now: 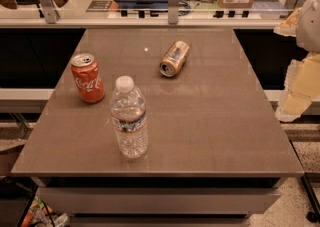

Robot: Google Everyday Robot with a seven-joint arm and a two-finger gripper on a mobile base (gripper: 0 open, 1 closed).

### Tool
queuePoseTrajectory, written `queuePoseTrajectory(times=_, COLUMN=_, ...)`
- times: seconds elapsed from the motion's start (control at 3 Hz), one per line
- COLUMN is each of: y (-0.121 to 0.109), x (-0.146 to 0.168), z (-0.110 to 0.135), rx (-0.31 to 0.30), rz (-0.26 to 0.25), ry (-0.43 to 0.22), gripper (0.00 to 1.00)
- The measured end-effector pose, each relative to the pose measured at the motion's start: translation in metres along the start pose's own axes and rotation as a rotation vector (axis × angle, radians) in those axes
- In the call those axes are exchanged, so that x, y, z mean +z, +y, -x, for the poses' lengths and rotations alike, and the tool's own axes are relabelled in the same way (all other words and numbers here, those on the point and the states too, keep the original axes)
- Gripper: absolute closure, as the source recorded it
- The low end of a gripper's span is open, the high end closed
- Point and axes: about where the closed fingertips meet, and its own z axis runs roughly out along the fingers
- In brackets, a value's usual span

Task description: Place orange can upright

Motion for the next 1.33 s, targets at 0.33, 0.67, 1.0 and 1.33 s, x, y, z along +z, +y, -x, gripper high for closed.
queuePoseTrajectory(times=0.33, y=0.0, x=0.0, z=0.0, rx=0.0, rz=0.0, ry=0.0, gripper=0.0)
queuePoseTrajectory(times=0.67, y=-0.006, x=-0.003, z=0.002, rx=-0.068, rz=-0.008, ry=-0.009, gripper=0.0)
queuePoseTrajectory(times=1.0, y=-0.02, x=-0.008, z=0.005, rx=-0.2, rz=0.004, ry=-0.045, gripper=0.0)
queuePoseTrajectory(times=1.33, y=-0.042, x=-0.009, z=0.01, rx=-0.369, rz=0.016, ry=-0.093, gripper=0.0)
